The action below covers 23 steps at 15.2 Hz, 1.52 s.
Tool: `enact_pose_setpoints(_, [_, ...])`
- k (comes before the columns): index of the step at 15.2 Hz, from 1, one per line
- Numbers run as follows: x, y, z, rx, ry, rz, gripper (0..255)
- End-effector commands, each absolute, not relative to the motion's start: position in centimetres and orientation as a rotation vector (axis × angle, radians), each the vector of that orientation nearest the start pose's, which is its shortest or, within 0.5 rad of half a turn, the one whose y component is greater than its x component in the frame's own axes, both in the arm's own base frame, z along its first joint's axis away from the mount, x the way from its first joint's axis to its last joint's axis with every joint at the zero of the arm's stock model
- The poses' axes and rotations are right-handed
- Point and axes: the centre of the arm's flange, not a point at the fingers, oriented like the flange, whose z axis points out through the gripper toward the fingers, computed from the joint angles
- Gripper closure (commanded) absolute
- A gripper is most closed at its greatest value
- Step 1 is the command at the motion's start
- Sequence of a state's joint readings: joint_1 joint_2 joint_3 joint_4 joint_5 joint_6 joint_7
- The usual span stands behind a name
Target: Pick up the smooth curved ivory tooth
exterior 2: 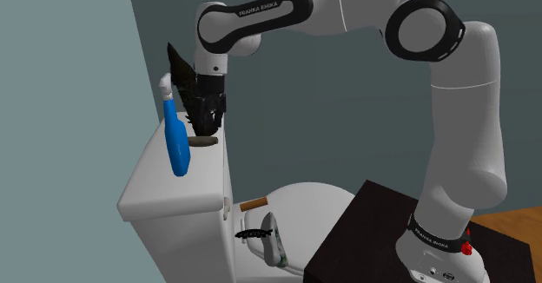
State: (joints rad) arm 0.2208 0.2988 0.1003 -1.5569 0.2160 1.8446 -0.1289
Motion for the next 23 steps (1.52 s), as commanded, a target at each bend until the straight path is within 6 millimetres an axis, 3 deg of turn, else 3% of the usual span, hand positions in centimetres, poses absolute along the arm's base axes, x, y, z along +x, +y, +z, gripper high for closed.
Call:
enact_pose_setpoints(1, [61.5,21.7,46.6,-2.851,-0.56,0.049,0])
enact_pose_setpoints(6, [61.5,21.7,44.7,-2.851,-0.56,0.049,0])
enact_pose_setpoints(7, [61.5,21.8,44.9,-2.851,-0.56,0.049,255])
enact_pose_setpoints(16, [61.5,21.7,44.7,-2.851,-0.56,0.049,255])
enact_pose_setpoints(23, [61.5,21.7,48.4,-2.851,-0.56,0.049,255])
